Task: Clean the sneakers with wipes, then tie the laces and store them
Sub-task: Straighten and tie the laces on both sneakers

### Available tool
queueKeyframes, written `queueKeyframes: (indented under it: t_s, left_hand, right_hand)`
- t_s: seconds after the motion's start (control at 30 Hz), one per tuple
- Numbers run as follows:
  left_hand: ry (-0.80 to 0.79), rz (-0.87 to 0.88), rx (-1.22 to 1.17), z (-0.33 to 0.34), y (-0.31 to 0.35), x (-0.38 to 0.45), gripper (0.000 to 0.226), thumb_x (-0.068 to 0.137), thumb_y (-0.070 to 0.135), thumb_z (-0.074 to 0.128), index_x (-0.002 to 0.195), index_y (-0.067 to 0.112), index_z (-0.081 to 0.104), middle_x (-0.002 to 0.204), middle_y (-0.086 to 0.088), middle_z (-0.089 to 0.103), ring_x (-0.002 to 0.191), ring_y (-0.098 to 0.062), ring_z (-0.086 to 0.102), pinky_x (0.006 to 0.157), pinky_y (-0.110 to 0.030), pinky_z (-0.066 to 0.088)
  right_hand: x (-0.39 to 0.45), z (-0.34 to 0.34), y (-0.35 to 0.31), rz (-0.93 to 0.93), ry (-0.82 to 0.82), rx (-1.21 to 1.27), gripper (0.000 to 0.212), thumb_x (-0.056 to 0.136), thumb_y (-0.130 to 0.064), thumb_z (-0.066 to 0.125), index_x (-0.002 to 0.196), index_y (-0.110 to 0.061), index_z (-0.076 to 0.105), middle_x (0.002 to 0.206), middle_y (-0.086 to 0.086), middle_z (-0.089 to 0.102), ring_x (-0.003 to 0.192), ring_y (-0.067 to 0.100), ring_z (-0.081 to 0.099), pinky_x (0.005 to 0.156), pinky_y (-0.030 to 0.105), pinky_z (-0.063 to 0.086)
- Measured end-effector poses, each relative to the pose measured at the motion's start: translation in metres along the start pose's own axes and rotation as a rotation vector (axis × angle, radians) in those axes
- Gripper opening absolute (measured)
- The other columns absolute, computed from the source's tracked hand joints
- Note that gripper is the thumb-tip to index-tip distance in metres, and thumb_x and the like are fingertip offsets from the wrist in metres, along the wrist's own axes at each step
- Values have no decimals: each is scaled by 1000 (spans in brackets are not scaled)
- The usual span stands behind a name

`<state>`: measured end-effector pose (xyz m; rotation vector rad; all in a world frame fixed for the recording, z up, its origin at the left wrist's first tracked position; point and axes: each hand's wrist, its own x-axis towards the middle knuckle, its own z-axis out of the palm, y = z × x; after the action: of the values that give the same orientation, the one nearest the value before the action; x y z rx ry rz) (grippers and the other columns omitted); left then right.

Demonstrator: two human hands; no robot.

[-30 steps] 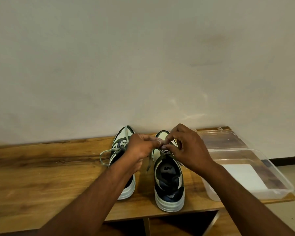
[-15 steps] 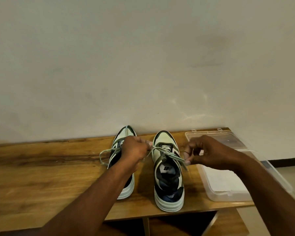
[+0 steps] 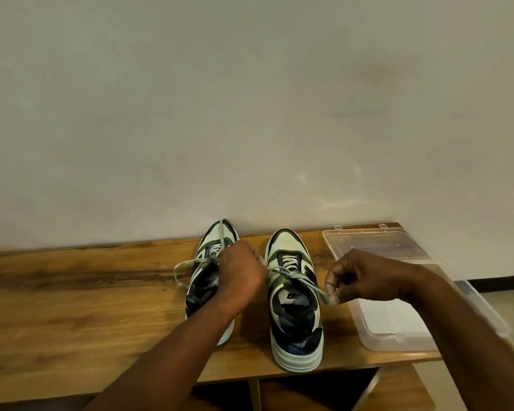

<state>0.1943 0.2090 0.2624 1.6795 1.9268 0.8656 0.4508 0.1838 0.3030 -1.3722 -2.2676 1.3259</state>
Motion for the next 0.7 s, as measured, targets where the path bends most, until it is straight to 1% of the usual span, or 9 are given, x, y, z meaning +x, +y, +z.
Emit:
queueKeyframes:
  t_s: [0.03,0.1,0.17,0.23,0.37,0.5,0.57,0.67,0.7]
  left_hand:
    - [-9,18,6,0,0,-1,11,88,15,79,77,18,76,70,10,65,71,-5,63,58,-17,39]
    - [-32,49,-29,-2,1,-2,10,87,16,80,78,18,77,67,15,63,67,2,60,61,-16,41]
    - [-49,70,-97,-9,1,-2,10,86,16,83,78,18,77,66,12,67,63,0,63,63,-21,52]
    - [-20,65,-170,-23,0,-1,9,83,20,86,84,19,77,69,6,72,65,-7,69,62,-24,56]
    - [131,45,-296,-55,-11,13,10,80,24,88,85,23,79,75,6,76,73,-11,74,74,-30,59]
    - [287,-53,-360,-81,-33,17,15,81,32,86,76,22,76,70,6,75,70,-12,72,71,-33,59]
    - [369,-106,-330,-88,-46,12,25,82,37,85,71,19,73,67,6,72,67,-12,70,67,-33,56]
    - [413,-207,-342,-90,-71,3,41,85,41,83,62,12,65,57,3,65,58,-17,62,63,-36,51]
    - [406,-237,-352,-88,-80,-1,46,85,41,82,60,9,62,54,-1,62,54,-20,59,62,-40,52]
  right_hand:
    - [1,0,1,8,10,-7,6,82,-21,86,84,-24,80,82,-4,76,76,7,65,79,35,54]
    - [2,1,5,22,29,-19,7,80,-24,86,84,-23,80,84,-2,77,77,8,67,79,35,56]
    - [1,3,6,12,35,2,11,79,-25,87,85,-21,79,87,1,77,79,11,68,79,34,56]
    - [4,7,2,-24,79,50,18,77,-26,90,89,-18,78,91,2,77,80,11,68,75,29,55]
    - [20,21,-23,-102,433,109,27,72,-35,91,86,-18,77,84,-1,77,67,7,65,62,21,52]
    - [48,41,-49,-129,721,183,18,78,-32,89,78,-20,75,74,-3,75,56,3,61,55,22,50]
    - [63,52,-59,-116,788,189,17,80,-33,87,76,-22,75,73,-6,74,60,4,64,59,25,54]
    - [84,73,-76,-74,796,176,17,82,-32,85,74,-22,74,69,-7,73,60,0,64,55,15,49]
    - [92,80,-80,-57,776,188,17,82,-31,85,73,-21,74,67,-7,72,57,0,63,53,16,48]
